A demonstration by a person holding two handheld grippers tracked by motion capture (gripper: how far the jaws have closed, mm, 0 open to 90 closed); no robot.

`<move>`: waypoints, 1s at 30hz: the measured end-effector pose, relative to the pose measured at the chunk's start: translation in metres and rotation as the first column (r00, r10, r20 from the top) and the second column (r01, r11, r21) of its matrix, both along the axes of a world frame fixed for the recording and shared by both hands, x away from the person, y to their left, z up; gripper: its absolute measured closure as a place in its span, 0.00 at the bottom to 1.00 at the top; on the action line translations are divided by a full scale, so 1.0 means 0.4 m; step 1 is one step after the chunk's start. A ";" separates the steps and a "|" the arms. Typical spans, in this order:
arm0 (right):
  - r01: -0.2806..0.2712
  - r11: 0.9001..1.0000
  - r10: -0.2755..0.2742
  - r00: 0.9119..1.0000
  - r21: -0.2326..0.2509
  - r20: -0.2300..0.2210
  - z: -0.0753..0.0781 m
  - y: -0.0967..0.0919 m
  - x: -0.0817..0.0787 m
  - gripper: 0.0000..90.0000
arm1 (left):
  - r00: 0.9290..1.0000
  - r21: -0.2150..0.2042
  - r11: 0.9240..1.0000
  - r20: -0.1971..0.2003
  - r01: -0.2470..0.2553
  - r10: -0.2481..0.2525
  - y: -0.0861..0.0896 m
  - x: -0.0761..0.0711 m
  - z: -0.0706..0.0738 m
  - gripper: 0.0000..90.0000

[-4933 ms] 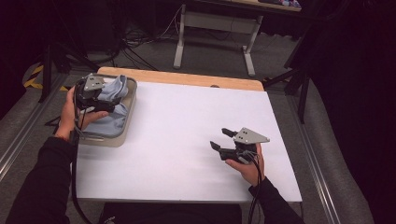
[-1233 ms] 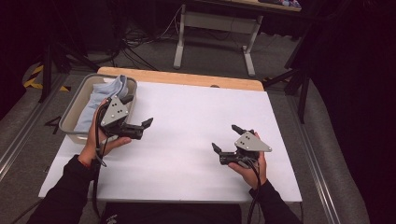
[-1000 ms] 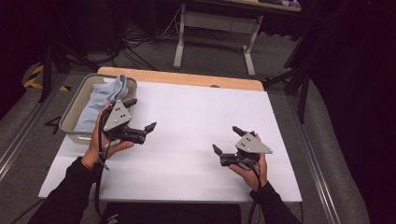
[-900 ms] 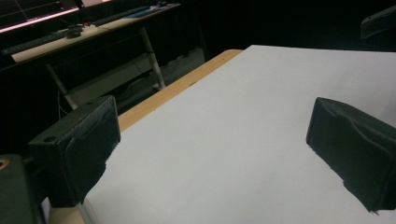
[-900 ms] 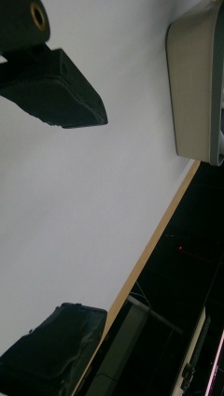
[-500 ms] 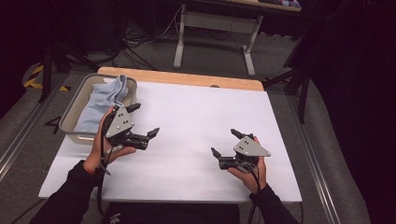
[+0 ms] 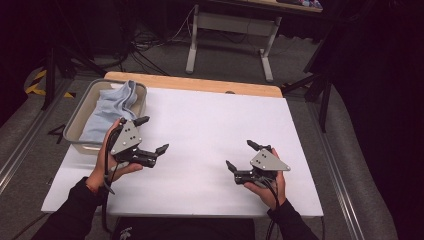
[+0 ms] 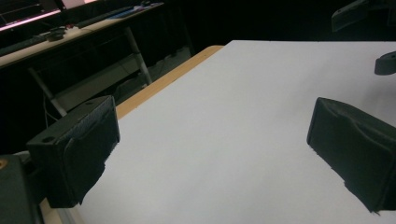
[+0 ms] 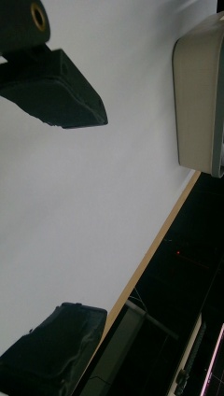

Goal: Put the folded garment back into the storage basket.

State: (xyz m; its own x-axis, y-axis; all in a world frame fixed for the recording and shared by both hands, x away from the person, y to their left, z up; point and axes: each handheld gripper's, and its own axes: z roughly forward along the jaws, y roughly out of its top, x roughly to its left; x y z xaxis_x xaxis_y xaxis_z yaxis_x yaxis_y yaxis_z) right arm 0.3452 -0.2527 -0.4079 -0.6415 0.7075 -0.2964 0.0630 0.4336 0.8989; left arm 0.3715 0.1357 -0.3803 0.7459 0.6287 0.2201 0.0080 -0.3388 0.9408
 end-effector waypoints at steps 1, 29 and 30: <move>0.000 1.000 0.000 1.000 -0.002 0.001 -0.001 0.000 -0.001 0.09 | 1.000 0.000 1.000 -0.001 0.005 -0.005 0.001 -0.002 -0.003 0.04; -0.026 1.000 0.026 1.000 -0.016 0.018 -0.019 0.000 -0.016 0.09 | 0.999 0.057 0.998 -0.022 -0.037 0.038 0.017 -0.066 -0.120 0.06; -0.030 0.999 0.030 0.999 -0.020 0.017 -0.021 0.002 -0.016 0.09 | 0.999 0.065 0.997 -0.032 -0.032 0.034 0.017 -0.066 -0.126 0.06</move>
